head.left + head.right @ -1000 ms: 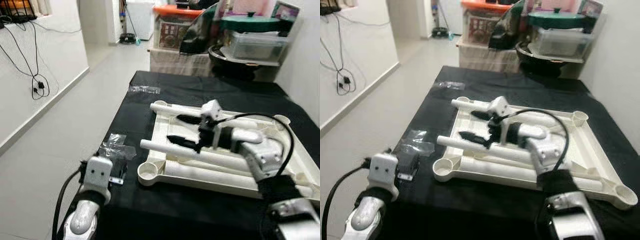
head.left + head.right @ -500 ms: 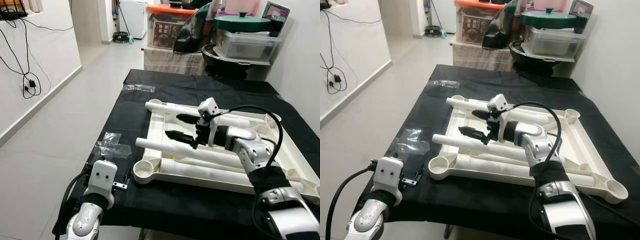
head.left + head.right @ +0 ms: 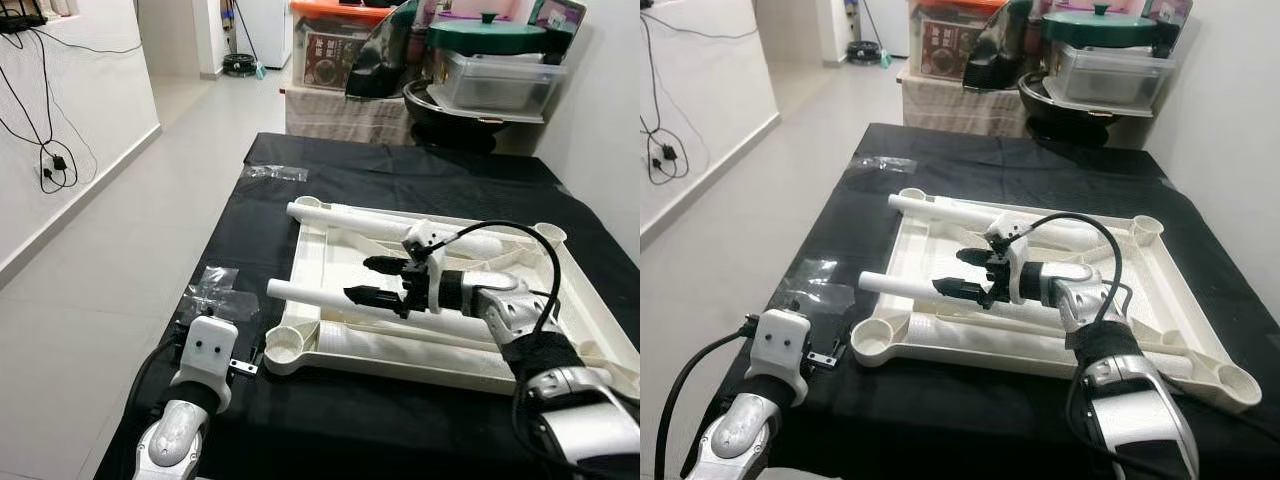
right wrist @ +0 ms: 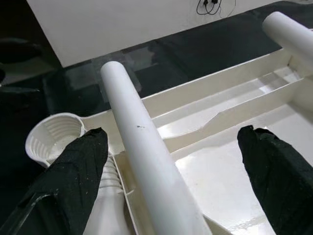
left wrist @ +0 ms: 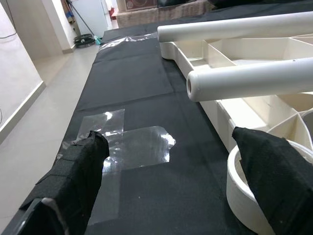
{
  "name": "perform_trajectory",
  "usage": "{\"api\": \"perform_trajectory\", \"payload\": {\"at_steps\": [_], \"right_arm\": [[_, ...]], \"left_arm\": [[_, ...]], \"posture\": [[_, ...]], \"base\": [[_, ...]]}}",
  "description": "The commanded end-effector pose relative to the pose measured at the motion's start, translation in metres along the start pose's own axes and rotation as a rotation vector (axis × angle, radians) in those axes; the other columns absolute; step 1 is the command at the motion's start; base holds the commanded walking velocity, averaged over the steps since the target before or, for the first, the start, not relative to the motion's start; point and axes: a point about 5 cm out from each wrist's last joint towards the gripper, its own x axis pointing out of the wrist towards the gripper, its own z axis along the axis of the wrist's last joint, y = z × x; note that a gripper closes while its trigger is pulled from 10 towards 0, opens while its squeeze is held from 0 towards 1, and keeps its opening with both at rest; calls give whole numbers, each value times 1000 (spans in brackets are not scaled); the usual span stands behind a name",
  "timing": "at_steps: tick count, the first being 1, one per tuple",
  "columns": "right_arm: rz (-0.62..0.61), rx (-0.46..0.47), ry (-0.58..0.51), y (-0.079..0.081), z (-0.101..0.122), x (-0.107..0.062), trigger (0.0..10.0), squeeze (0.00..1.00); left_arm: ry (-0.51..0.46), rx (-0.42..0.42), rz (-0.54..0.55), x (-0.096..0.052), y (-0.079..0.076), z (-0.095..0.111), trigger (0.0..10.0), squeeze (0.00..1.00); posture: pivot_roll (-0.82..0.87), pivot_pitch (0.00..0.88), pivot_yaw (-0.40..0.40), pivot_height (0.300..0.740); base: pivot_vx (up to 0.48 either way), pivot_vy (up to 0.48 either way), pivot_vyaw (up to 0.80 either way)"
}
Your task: Building children table
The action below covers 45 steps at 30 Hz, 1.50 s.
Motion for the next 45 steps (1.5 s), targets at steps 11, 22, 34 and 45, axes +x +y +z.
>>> {"api": "perform_trajectory", "payload": {"at_steps": [11,22,34,45], "right_arm": [[71,-114,244,-5,-14,-7,10000,0],[-51,-137,398,-6,-32,9,7882,0],[-66,-128,405,-5,-41,11,0,0],[-171,-148,167,-16,2,11,0,0]], "left_arm": [[12,8,-19,3,-3,-3,10000,0],[10,8,-21,5,-6,-3,10000,0],[13,2,-21,8,-8,-3,10000,0],[16,-6,-17,8,-9,-4,10000,0]], "posture": [[58,0,-106,740],[58,0,-118,740],[43,0,-118,740],[33,0,-113,740]], "base": [[0,0,0],[0,0,0],[0,0,0],[0,0,0]]}}
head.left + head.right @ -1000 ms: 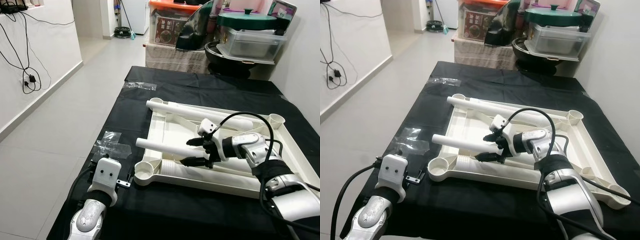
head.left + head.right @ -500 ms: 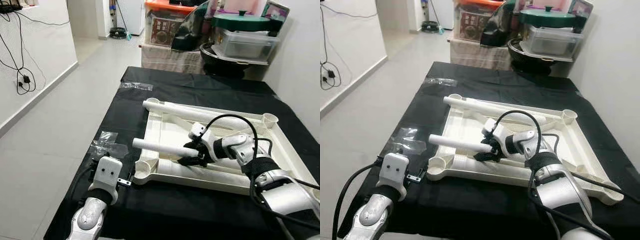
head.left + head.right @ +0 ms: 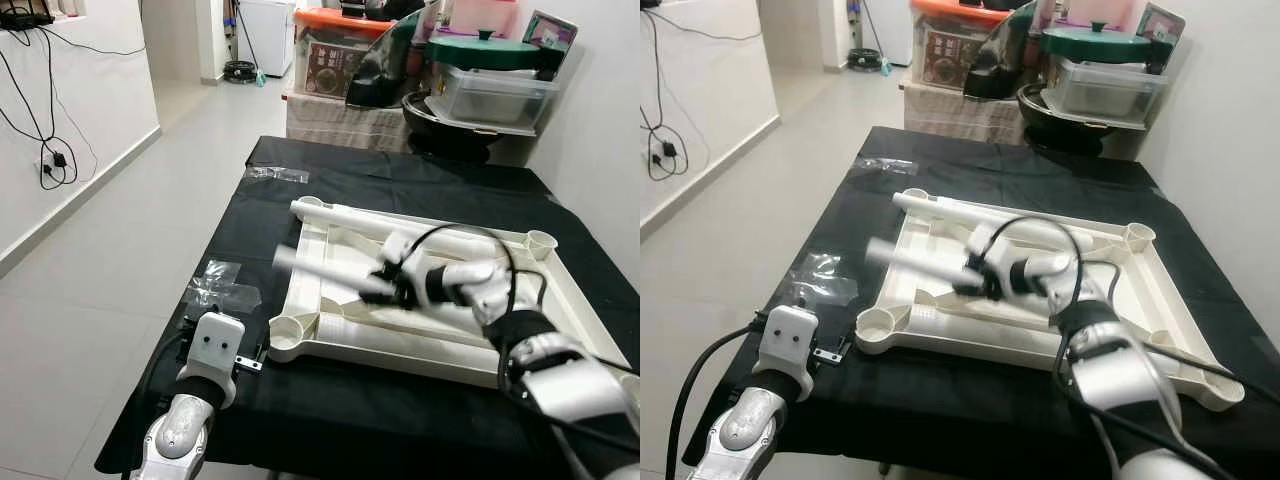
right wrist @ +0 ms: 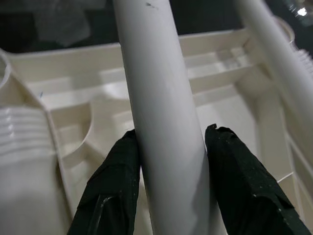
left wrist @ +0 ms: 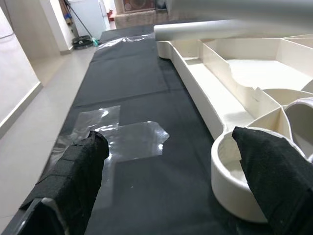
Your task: Building children table
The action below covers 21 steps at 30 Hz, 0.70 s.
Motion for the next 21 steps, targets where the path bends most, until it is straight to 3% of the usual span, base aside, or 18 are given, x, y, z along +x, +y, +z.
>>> {"api": "perform_trajectory", "payload": {"at_steps": [1,7,9,11,15,17,21], "right_arm": [[0,66,-42,0,-3,-1,0,0],[-22,62,-177,-9,26,-7,0,0],[-104,122,-406,-19,63,-13,0,0],[-134,153,-503,-23,79,-17,0,0],[-160,176,-706,-24,115,-24,0,0],[-162,167,-745,-23,122,-26,0,0],[-176,158,-892,-20,148,-36,0,0]], "left_arm": [[8,-9,-4,1,-3,-2,10000,0],[8,-8,-1,0,-1,-2,10000,0],[3,-7,6,1,2,-2,10000,0],[1,-7,10,2,3,-1,10000,0],[-60,-104,-60,9,8,11,10000,0],[-75,-111,-89,11,8,15,10000,0],[-133,-215,-186,18,13,31,10000,0]], "posture": [[33,0,-113,740],[30,0,-107,740],[23,0,-96,740],[23,0,-96,740],[22,0,-82,740],[22,0,-82,740],[11,0,-63,740]], "base": [[0,0,0],[0,0,0],[0,0,0],[0,0,0],[0,0,0],[0,0,0],[0,0,0]]}}
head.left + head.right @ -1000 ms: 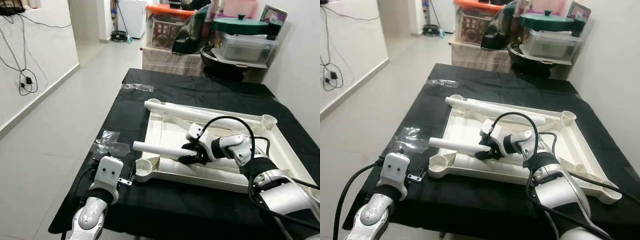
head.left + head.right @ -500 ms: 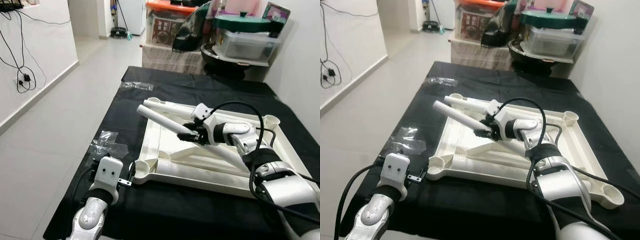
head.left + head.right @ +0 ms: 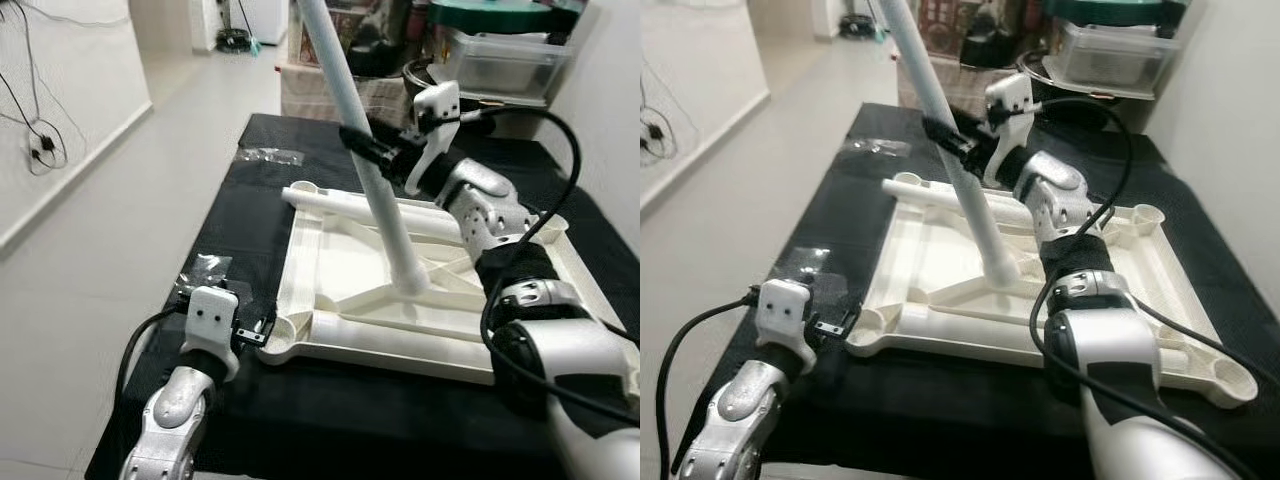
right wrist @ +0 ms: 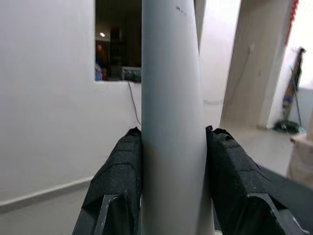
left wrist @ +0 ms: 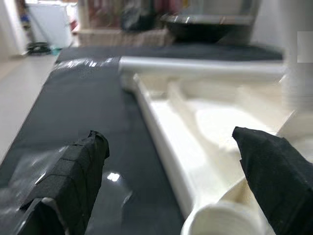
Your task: Building children table
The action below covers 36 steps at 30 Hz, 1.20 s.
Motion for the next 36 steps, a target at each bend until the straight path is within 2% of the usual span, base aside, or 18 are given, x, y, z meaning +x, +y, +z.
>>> {"api": "perform_trajectory", "payload": {"at_steps": [1,3,4,5,6,7,11,15,18,20,25,27,30,36], "right_arm": [[-8,11,-104,2,19,4,0,0],[-9,46,-152,8,21,6,0,0],[-9,46,-152,8,21,6,0,0],[-8,65,-165,11,20,7,0,0],[-3,86,-175,17,18,9,0,0],[-3,86,-175,17,18,9,0,0],[62,154,-225,43,18,14,0,0],[90,182,-245,52,21,17,0,0],[178,221,-272,78,25,20,0,0],[188,224,-274,81,25,20,0,0],[264,248,-270,104,25,22,0,0],[264,248,-270,104,25,22,0,0],[327,265,-254,121,24,19,0,0],[364,284,-257,134,28,16,0,0]], "left_arm": [[-35,-89,-74,3,-2,11,10000,0],[-63,-161,-159,6,-5,20,10000,0],[-63,-161,-159,6,-5,20,10000,0],[-72,-179,-208,7,-7,23,10000,0],[-64,-177,-255,8,-9,23,10000,0],[-64,-177,-255,8,-9,23,10000,0],[-32,-174,-403,15,-12,22,10000,0],[-17,-164,-419,19,-9,20,10000,0],[0,-164,-432,29,1,20,10000,0],[1,-167,-433,30,2,20,10000,0],[29,-165,-458,38,8,16,10000,0],[29,-165,-458,38,8,16,10000,0],[42,-176,-497,45,9,16,10000,0],[85,-176,-574,50,3,9,10000,0]], "posture": [[10,0,-60,740],[13,0,-62,740],[13,0,-62,740],[13,0,-60,740],[10,0,-54,740],[10,0,-54,740],[0,0,-44,740],[-9,0,-34,740],[-15,0,-29,740],[-15,0,-29,740],[-31,0,-14,740],[-31,0,-14,740],[-31,0,-11,740],[-45,0,2,740]], "base": [[0,0,0],[0,0,0],[0,0,0],[0,0,0],[0,0,0],[0,0,0],[0,0,0],[0,0,0],[0,0,0],[0,0,0],[0,0,0],[0,0,0],[0,0,0],[0,0,0]]}}
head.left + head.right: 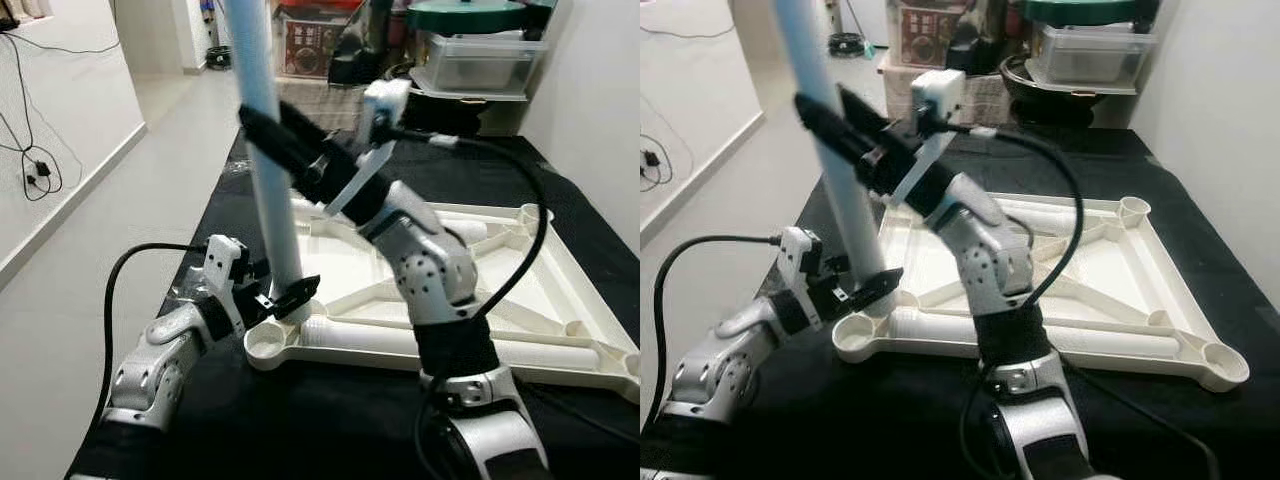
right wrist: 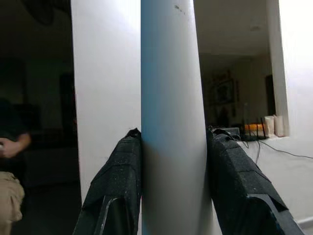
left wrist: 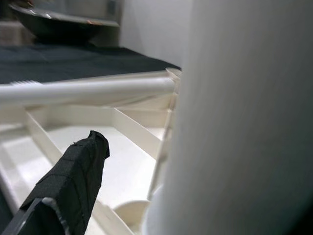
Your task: Building children table
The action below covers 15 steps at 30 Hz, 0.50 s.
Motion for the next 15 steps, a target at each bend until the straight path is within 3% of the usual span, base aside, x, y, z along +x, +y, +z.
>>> {"api": "perform_trajectory", "payload": {"at_steps": [1,5,6,7,8,15], "right_arm": [[28,11,-17,7,4,2,0,0],[42,14,-18,13,4,3,0,0],[41,16,-15,13,3,3,0,0],[41,16,-15,13,3,3,0,0],[40,18,-14,14,3,3,0,0],[38,32,-7,17,2,3,0,0]], "left_arm": [[38,-6,-22,0,1,-5,10000,0],[58,-12,-103,5,-5,-10,10000,0],[63,-16,-142,7,-10,-11,4627,0],[63,-16,-142,7,-10,-11,4627,0],[66,-17,-174,8,-14,-11,0,0],[104,1,-268,3,-24,-20,0,0]], "posture": [[-45,0,2,740],[-54,0,13,740],[-54,0,15,740],[-54,0,15,740],[-55,0,15,740],[-53,0,10,740]], "base": [[0,0,0],[0,0,0],[0,0,0],[0,0,0],[0,0,0],[0,0,0]]}}
